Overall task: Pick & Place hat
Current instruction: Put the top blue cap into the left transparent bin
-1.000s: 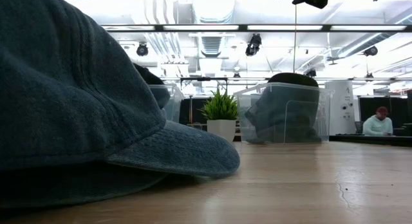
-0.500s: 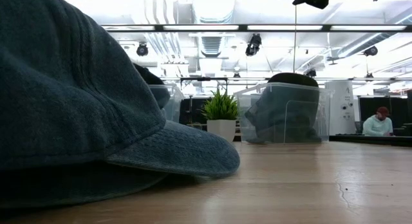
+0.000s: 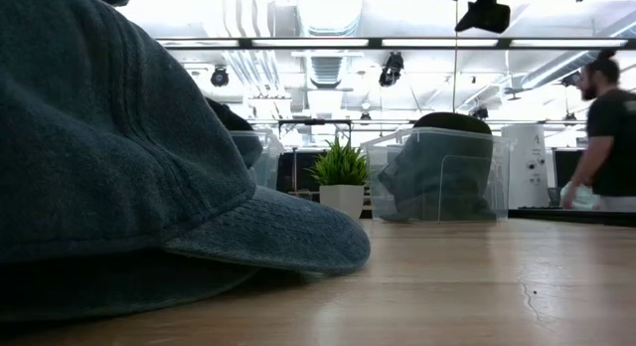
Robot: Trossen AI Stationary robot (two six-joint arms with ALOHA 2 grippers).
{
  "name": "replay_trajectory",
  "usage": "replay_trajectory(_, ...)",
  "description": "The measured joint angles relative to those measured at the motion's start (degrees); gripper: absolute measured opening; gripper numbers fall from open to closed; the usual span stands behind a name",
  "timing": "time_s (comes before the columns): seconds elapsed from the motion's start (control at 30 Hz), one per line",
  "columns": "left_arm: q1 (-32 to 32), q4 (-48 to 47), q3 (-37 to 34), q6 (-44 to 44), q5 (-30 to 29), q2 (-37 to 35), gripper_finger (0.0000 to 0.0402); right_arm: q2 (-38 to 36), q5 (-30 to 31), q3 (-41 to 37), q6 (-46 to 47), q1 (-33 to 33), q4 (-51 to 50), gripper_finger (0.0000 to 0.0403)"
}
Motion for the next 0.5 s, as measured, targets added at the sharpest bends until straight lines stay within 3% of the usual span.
replay_trajectory(0.23, -2.47, 10.45, -6.7, -1.61, -1.41, 0.1, 0.0195, 0.02, -0.04, -0.57, -0.42, 0.02, 0.26, 0.0272)
replay_trajectory(0.5, -8.41, 17.02, -13.63, -12.25, -2.15, 0.12, 0.0195, -0.04, -0.35, -0.57, -0.62, 0.02, 1.26, 0.0272)
